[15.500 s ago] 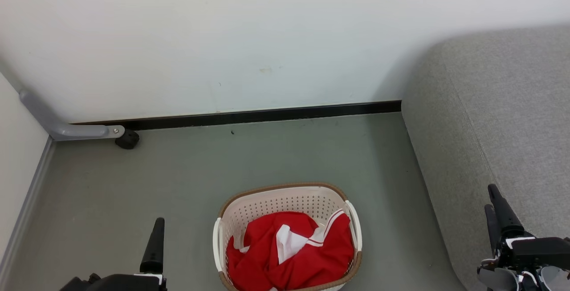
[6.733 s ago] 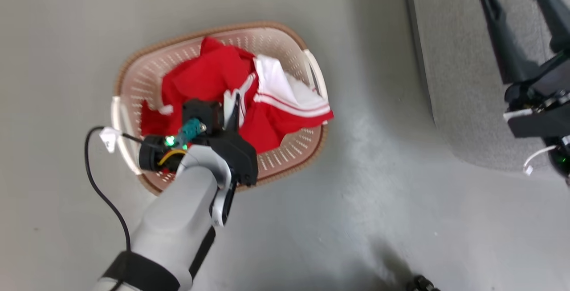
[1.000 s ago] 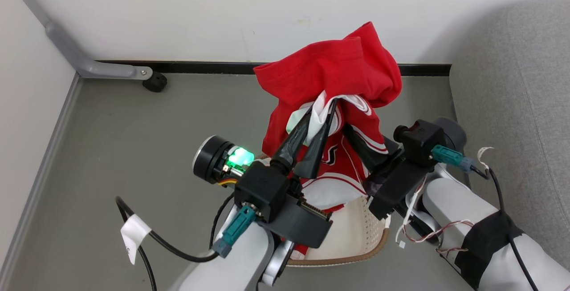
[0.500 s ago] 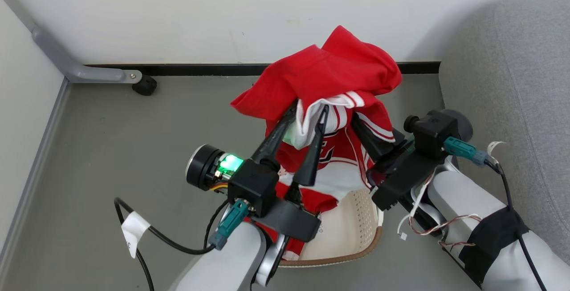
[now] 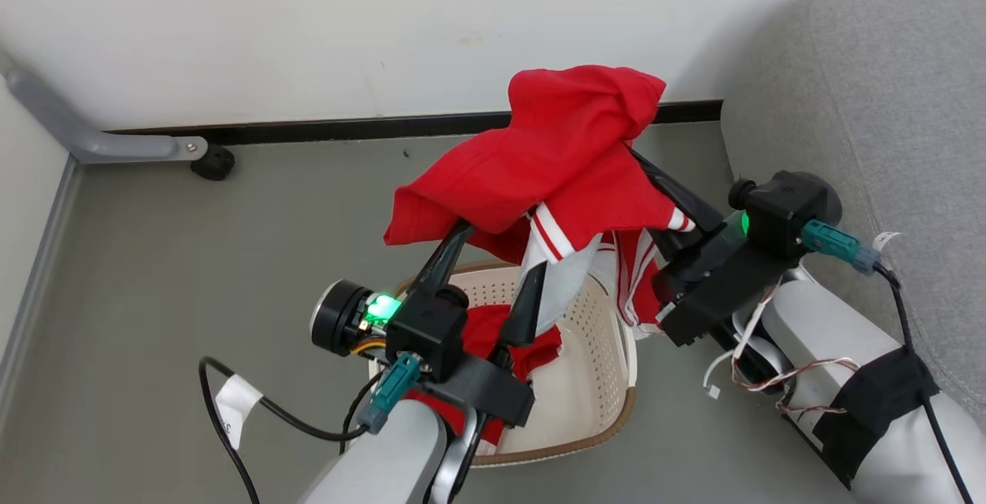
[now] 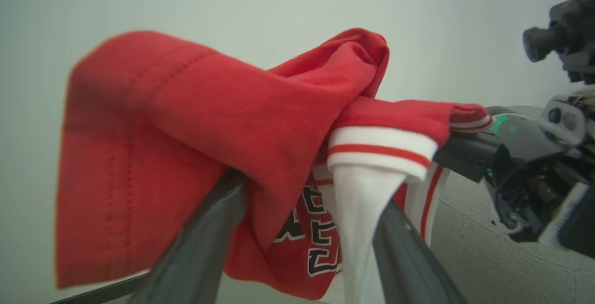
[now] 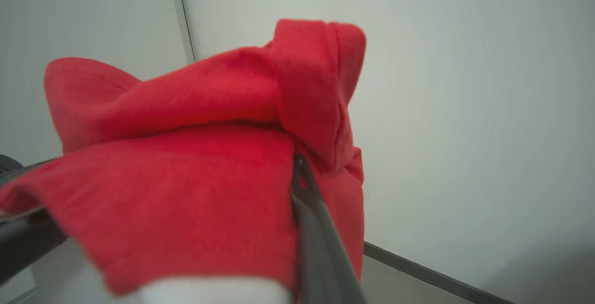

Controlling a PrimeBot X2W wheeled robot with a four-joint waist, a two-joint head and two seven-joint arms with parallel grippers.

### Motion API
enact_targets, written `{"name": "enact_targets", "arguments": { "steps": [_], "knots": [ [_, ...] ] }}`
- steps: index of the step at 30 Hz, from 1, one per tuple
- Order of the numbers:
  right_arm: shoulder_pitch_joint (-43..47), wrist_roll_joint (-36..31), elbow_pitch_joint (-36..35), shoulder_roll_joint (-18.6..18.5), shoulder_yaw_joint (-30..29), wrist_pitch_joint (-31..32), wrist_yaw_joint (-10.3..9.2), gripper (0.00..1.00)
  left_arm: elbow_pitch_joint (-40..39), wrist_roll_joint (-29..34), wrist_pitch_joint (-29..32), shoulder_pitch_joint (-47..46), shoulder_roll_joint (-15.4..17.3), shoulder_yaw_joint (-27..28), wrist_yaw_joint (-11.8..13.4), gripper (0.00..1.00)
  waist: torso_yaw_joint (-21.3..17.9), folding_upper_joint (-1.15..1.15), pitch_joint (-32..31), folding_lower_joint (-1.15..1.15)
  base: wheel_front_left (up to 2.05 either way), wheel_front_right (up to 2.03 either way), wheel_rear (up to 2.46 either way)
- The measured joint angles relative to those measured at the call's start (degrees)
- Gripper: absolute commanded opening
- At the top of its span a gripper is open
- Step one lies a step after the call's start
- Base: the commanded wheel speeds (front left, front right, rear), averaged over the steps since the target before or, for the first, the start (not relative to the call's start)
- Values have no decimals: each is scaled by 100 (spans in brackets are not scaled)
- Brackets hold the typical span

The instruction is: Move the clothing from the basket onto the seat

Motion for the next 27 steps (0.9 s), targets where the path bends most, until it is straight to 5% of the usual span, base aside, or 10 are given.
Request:
{"name": "enact_targets", "arguments": {
  "steps": [27],
  "knots": [
    [-8, 248, -32, -278, -464, 0, 0, 0, 653, -207, 1, 34, 8, -341, 0, 100, -1165, -1, -82, 0, 0, 0, 0]
  ]
}}
